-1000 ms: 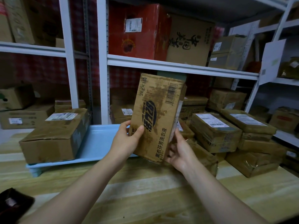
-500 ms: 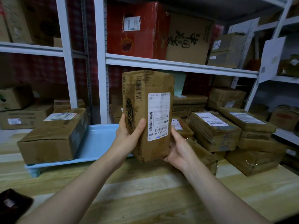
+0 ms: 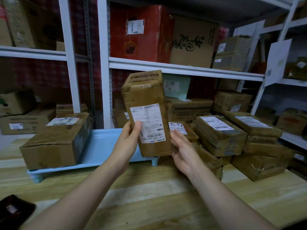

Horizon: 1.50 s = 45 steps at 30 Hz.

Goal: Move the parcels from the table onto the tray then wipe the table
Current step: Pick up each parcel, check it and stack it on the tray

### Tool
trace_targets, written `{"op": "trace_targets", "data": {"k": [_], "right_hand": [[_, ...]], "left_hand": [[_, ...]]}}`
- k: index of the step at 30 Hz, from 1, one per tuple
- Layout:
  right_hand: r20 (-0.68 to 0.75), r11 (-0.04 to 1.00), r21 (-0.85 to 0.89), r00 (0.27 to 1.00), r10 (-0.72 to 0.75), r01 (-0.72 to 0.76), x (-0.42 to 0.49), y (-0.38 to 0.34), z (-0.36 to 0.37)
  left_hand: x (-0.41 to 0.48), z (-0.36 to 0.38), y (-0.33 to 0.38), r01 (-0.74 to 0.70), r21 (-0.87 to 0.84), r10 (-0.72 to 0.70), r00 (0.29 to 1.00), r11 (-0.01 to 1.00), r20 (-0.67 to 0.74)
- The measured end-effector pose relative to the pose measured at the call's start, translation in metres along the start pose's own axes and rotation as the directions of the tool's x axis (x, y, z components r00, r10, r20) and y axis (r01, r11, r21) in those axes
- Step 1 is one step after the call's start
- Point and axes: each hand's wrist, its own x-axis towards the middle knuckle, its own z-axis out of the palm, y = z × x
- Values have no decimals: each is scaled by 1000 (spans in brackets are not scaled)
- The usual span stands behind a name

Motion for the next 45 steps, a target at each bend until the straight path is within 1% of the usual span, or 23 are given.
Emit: {"op": "trace_targets", "data": {"k": [3, 7, 12, 17, 19, 20, 22, 25, 28, 30, 36, 40, 43, 45], "right_hand": [[-10, 996, 66, 998, 56, -55, 0, 0, -4], [10, 993, 73, 996, 93, -93, 0, 1, -9], [157, 981, 88, 975, 156, -171, -5, -3, -11], [216, 981, 58, 962, 168, -184, -7, -3, -16], [235, 981, 52, 957, 172, -189, -7, -4, -17], [238, 981, 46, 956, 173, -189, -7, -3, -16], [222, 984, 29, 961, 164, -174, -7, -2, -14], [161, 991, 4, 978, 133, -135, -5, 1, -10], [143, 991, 17, 982, 127, -130, -4, 0, -8], [138, 987, 48, 980, 143, -151, -4, -2, -9], [69, 983, 85, 985, 160, -166, -1, 1, -9], [29, 985, 87, 989, 146, -148, -1, 2, -11], [-17, 986, 90, 990, 139, -137, 0, 3, -11], [-66, 987, 100, 989, 130, -123, 2, 4, -11]], "left_hand": [[2, -2, -1, 18, -56, -19, 1000, 998, -10], [4, -2, 1, 57, -97, -61, 997, 994, -40], [10, -2, 0, 156, -175, -177, 977, 972, -116], [13, -3, 3, 120, -211, -165, 964, 970, -211], [14, -6, 4, 103, -183, -144, 963, 978, -229], [17, -9, 2, 114, -148, -145, 966, 982, -216], [17, -9, 1, 119, -105, -138, 971, 987, -194], [14, -10, 3, 117, -70, -129, 973, 991, -191], [10, -9, 5, 132, -135, -149, 981, 982, -123], [7, -10, 7, 142, -178, -163, 981, 974, -109], [5, -8, 6, 149, -273, -190, 974, 950, -127], [4, -7, 5, 123, -346, -175, 977, 930, -124], [4, -6, 6, 81, -414, -148, 980, 907, -133], [4, -6, 9, 36, -451, -123, 978, 892, -167]]}}
